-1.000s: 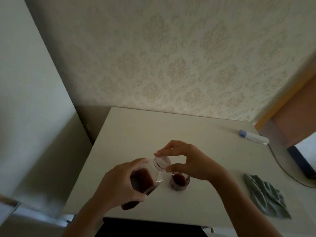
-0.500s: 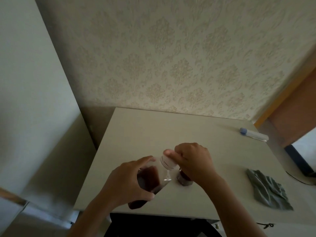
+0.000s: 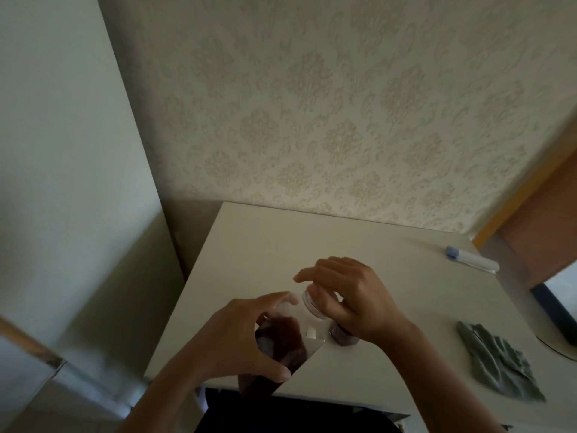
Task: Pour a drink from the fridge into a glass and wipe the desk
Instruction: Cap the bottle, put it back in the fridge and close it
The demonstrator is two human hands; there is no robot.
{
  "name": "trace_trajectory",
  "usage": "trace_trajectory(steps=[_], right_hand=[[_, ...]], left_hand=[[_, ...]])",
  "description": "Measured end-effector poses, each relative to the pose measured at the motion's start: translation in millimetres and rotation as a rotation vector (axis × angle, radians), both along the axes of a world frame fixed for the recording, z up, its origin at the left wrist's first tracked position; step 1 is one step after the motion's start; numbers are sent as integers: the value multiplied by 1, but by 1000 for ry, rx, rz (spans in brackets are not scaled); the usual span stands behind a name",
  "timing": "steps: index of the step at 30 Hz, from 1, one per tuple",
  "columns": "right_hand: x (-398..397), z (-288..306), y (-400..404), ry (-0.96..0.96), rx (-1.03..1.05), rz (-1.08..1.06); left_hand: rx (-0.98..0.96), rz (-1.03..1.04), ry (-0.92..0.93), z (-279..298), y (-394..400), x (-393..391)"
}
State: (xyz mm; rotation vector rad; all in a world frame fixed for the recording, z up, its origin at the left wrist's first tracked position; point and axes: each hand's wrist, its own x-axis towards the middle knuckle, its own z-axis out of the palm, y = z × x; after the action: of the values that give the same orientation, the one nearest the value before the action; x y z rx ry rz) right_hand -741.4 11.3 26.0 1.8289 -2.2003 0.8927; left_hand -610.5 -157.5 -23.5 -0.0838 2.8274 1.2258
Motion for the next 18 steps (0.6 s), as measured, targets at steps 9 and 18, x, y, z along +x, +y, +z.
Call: trace_trajectory(steps=[9,18], right_hand=[[-3,-1,16,0,204,-228],[1,9,73,-35,187,80]], left_hand=[[-303,283,162,6,63,11],[-240,346,114,18,109,36]])
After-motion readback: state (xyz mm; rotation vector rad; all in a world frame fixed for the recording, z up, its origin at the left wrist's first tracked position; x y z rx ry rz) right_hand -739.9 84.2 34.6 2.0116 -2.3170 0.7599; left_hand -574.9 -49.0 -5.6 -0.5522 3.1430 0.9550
